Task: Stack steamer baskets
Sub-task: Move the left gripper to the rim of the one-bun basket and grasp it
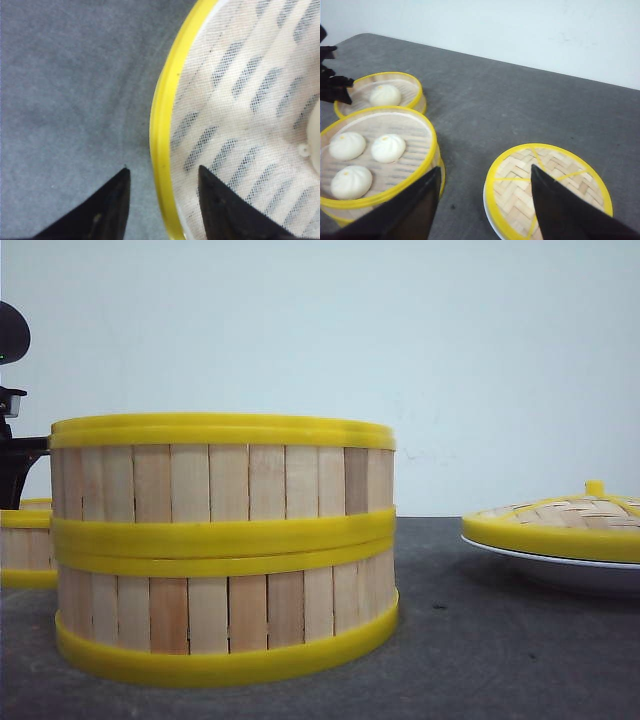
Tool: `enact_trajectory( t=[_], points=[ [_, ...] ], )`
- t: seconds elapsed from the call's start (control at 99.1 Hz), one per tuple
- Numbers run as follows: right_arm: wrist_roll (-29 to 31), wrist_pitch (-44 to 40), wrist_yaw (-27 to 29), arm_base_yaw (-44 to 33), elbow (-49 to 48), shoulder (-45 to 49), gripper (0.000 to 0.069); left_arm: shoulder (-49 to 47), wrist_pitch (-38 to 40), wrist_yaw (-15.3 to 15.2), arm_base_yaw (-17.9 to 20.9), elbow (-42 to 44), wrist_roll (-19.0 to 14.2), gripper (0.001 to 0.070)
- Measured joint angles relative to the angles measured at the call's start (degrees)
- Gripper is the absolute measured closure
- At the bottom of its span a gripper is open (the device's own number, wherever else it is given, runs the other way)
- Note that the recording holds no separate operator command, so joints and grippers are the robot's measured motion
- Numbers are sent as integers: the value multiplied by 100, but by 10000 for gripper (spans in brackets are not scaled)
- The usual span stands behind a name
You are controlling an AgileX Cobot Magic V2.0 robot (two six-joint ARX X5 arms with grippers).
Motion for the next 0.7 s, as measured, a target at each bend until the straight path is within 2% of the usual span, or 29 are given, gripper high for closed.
enact_trajectory(
  t=[0.04, 0.171, 0.262, 0.696],
  points=[
    [0, 4, 2, 0, 0, 0, 341, 0, 15, 0, 0, 0, 0, 490],
    [0, 9, 0, 0, 0, 0, 341, 0, 28, 9, 7, 0, -9, 611],
    [0, 9, 0, 0, 0, 0, 341, 0, 33, -2, 7, 4, -90, 660],
    [0, 9, 2, 4, 0, 0, 341, 2, 179, 7, 131, 9, -105, 685]
  ],
)
